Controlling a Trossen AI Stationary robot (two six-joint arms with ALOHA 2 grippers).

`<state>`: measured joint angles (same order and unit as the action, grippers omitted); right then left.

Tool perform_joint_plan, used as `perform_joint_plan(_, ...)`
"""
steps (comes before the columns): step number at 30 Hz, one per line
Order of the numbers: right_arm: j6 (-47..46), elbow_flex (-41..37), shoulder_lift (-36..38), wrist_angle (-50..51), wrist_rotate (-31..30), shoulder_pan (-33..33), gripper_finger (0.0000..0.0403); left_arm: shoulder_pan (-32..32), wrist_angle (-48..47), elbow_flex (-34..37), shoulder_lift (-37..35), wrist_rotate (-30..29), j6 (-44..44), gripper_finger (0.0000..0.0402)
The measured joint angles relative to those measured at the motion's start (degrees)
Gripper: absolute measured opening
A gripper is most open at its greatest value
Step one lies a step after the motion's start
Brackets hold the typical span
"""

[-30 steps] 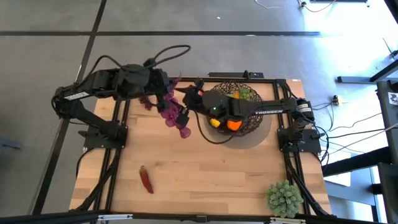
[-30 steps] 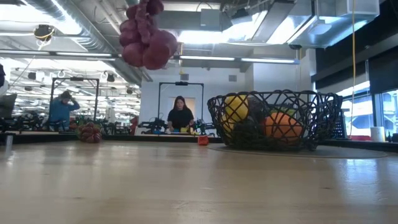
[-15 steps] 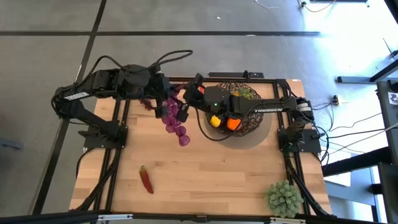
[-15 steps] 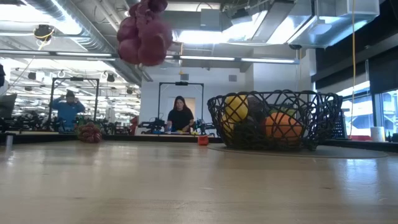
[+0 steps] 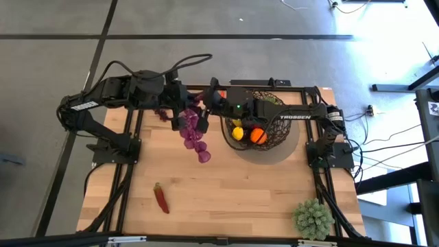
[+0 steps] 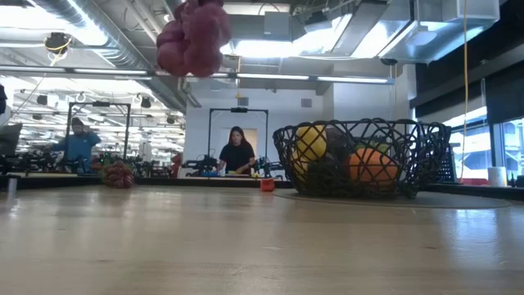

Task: Build produce basket
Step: Put the purple garlic into the black wire basket

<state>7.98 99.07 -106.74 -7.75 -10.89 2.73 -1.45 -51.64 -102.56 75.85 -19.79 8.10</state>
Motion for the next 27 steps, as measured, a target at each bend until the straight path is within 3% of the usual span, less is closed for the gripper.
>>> perform_joint_plan(10, 0.2, 0.0, 0.0, -0.3, 0.6, 0.1, 0.0017, 0.0, 0.0, 0.0, 0.0, -1.8, -1.2, 0.0016)
perform_joint_plan(27, 0.1, 0.0, 0.0, -0.1, 0.6, 0.1, 0.0021, 0.0, 1.5, 0.0, 0.8, -0.9, -1.7, 0.0081)
